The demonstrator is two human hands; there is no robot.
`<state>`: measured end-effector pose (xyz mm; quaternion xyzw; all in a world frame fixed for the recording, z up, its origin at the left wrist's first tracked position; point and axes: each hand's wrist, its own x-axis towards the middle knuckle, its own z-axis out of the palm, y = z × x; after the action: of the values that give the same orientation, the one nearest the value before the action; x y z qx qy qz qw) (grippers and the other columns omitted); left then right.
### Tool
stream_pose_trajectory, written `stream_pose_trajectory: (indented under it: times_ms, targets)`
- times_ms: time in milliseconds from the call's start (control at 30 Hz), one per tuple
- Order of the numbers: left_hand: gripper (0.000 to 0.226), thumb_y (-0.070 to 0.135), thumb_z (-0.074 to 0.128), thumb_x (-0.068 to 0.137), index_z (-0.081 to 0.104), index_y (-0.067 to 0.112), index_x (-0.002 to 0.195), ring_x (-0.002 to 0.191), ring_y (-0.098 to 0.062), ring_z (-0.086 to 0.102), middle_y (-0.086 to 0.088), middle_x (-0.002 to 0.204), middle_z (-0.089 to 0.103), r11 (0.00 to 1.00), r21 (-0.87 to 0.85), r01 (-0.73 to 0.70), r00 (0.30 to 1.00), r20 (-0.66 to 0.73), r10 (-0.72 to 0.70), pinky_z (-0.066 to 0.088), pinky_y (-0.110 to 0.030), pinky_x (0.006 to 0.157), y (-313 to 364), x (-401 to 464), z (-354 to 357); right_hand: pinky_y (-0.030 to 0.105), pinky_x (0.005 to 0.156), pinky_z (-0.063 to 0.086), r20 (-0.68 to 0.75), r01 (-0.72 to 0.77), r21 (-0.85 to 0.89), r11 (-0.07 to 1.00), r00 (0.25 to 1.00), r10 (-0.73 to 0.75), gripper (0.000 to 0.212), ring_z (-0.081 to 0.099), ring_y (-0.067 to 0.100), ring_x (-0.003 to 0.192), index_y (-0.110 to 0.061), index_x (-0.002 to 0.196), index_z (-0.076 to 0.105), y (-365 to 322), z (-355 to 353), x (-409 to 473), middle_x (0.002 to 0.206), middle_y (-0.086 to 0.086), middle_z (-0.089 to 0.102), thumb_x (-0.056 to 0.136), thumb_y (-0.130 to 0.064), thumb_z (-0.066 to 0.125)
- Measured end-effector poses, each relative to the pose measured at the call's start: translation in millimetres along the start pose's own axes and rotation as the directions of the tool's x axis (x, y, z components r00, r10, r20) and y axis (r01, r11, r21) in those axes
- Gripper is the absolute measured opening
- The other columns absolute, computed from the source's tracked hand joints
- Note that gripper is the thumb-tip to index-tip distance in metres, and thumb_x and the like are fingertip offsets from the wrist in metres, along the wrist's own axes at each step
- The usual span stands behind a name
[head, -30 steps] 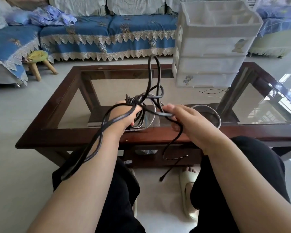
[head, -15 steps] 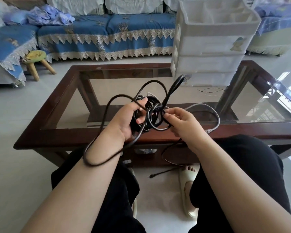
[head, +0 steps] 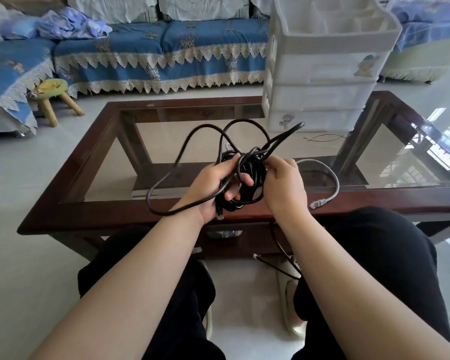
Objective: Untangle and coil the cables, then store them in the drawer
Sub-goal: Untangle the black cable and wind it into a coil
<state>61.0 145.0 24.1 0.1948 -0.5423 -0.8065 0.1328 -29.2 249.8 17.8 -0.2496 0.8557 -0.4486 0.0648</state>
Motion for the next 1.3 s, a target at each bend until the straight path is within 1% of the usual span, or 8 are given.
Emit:
stream_pose_trajectory:
  times_ms: [133, 200, 300, 500, 800, 967, 1133, 1300]
  targets:
    - [0.046, 0.031, 0.048, 0.1, 0.065, 0.02, 0.059, 0.033, -0.012, 0.031, -0.003, 0.05, 0.051, 0.987, 0.117, -0.106, 0.984, -0.127, 0.121, 0.027, -0.026, 0.042, 2.3, 2.9, 4.1, 0.023, 0.089, 0.045, 0.161, -0.046, 0.393, 0.918, 0.987, -0.02, 0.027, 0.054, 0.02, 0.101, -0.007, 0.108, 0.063, -2.9, 2.8, -0.2, 0.111, 0.006, 0.057, 0.093, -0.01, 0.04]
    - [0.035, 0.029, 0.05, 0.1, 0.064, 0.007, 0.077, 0.033, -0.013, 0.031, -0.002, 0.047, 0.047, 0.967, 0.21, -0.146, 0.973, -0.143, 0.178, 0.026, -0.022, 0.038, 0.9, 1.8, 7.6, 0.036, 0.085, 0.047, 0.09, 0.001, 0.352, 0.936, 0.995, -0.035, 0.018, 0.061, 0.021, 0.095, -0.009, 0.096, 0.067, 3.3, 5.6, 3.5, 0.103, 0.01, 0.065, 0.092, -0.021, 0.053]
    - [0.034, 0.029, 0.051, 0.1, 0.06, -0.003, 0.092, 0.034, -0.013, 0.03, -0.001, 0.046, 0.046, 0.956, 0.25, -0.153, 0.973, -0.131, 0.19, 0.026, -0.022, 0.038, -0.8, 0.2, 8.2, 0.027, 0.072, 0.046, -0.049, 0.101, 0.345, 0.933, 0.995, -0.09, 0.011, 0.063, 0.011, 0.081, -0.016, 0.083, 0.07, 8.8, 9.5, 2.2, 0.084, -0.002, 0.069, 0.089, -0.023, 0.063]
    - [0.031, 0.028, 0.052, 0.099, 0.055, 0.005, 0.079, 0.033, -0.013, 0.033, -0.003, 0.047, 0.045, 0.924, 0.326, -0.202, 0.96, -0.123, 0.253, 0.027, -0.026, 0.041, -0.3, 0.6, 12.2, 0.031, 0.076, 0.049, -0.115, 0.106, 0.351, 0.931, 0.991, -0.07, 0.016, 0.064, 0.011, 0.082, -0.016, 0.089, 0.07, 16.1, 12.2, -4.8, 0.081, -0.006, 0.069, 0.092, -0.027, 0.059]
    - [0.053, 0.041, 0.052, 0.097, 0.063, 0.025, 0.048, 0.036, -0.011, 0.028, 0.001, 0.05, 0.042, 0.982, 0.191, 0.005, 0.994, -0.111, 0.017, 0.031, -0.029, 0.055, 9.2, 0.4, -1.0, 0.037, 0.086, 0.053, 0.033, -0.057, 0.554, 0.83, 0.998, 0.046, 0.022, 0.067, 0.017, 0.086, -0.008, 0.098, 0.07, 9.9, 6.6, -4.7, 0.091, 0.007, 0.073, 0.088, -0.027, 0.066]
    - [0.044, 0.038, 0.054, 0.096, 0.06, 0.021, 0.056, 0.036, -0.012, 0.027, 0.0, 0.051, 0.042, 0.978, 0.196, 0.077, 0.993, -0.1, -0.058, 0.035, -0.025, 0.051, 11.5, 3.0, -1.0, 0.027, 0.075, 0.048, 0.068, -0.166, 0.842, 0.513, 0.977, 0.204, 0.004, 0.06, 0.015, 0.073, -0.006, 0.083, 0.064, 8.6, 14.2, -14.4, 0.076, 0.007, 0.066, 0.086, -0.007, 0.067]
    - [0.028, 0.035, 0.057, 0.096, 0.06, 0.01, 0.084, 0.035, -0.01, 0.031, 0.0, 0.048, 0.044, 0.976, 0.218, 0.023, 0.973, -0.227, 0.028, 0.031, -0.023, 0.045, 10.7, 2.1, -2.4, 0.024, 0.076, 0.046, -0.179, 0.054, 0.52, 0.853, 0.983, 0.047, 0.011, 0.059, 0.015, 0.083, -0.014, 0.073, 0.064, 8.1, 12.3, -13.8, 0.098, 0.005, 0.059, 0.082, -0.013, 0.07]
    - [0.027, 0.029, 0.057, 0.097, 0.057, 0.007, 0.082, 0.034, -0.009, 0.038, -0.002, 0.049, 0.044, 0.944, 0.297, -0.146, 0.902, -0.352, 0.25, 0.032, -0.02, 0.036, 11.5, 7.9, -1.5, 0.028, 0.074, 0.045, -0.086, 0.052, 0.531, 0.846, 0.996, -0.007, 0.017, 0.054, 0.011, 0.075, -0.012, 0.074, 0.065, -2.3, 3.3, -20.5, 0.09, 0.012, 0.065, 0.086, -0.022, 0.068]
